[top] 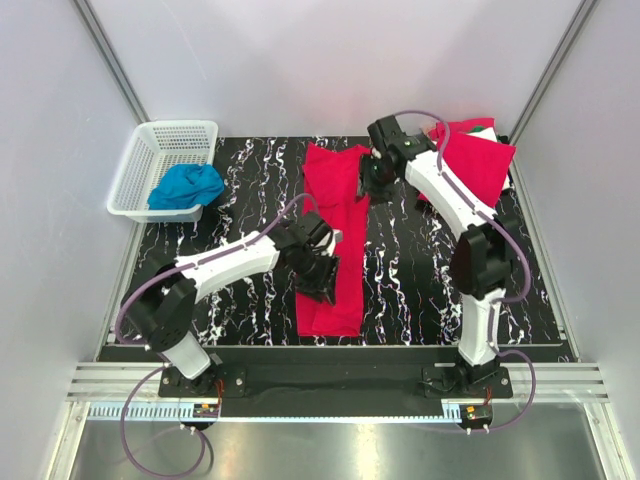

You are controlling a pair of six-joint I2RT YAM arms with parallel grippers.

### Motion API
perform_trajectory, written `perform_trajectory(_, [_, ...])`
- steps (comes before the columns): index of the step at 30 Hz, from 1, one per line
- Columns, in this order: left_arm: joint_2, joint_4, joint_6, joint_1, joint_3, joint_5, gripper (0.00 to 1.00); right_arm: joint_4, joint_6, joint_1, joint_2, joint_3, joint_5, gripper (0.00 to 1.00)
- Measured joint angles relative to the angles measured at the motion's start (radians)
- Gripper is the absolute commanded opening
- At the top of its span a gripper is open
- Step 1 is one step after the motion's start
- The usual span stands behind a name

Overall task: Fold and stack the t-shirts
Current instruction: Fold the tshirt

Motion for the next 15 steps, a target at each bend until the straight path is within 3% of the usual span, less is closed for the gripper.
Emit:
perform_trajectory(3, [0.065, 0.002, 0.01, -0.03, 0.101, -0.005, 0.43, -0.029, -0.048, -0.043, 0.14, 0.2, -0.005, 0.49])
perform_trajectory(9, [0.161, -0.008, 0.024, -0.051, 0.132, -0.016, 0.43, -0.089, -0.111, -0.081, 0.52, 0.637, -0.012, 0.5])
perform_trajectory(15, [0.169, -0.015, 0.037, -0.052, 0.127, -0.044, 0.43, -0.14, -0.114, -0.081, 0.681, 0.703, -0.034, 0.49])
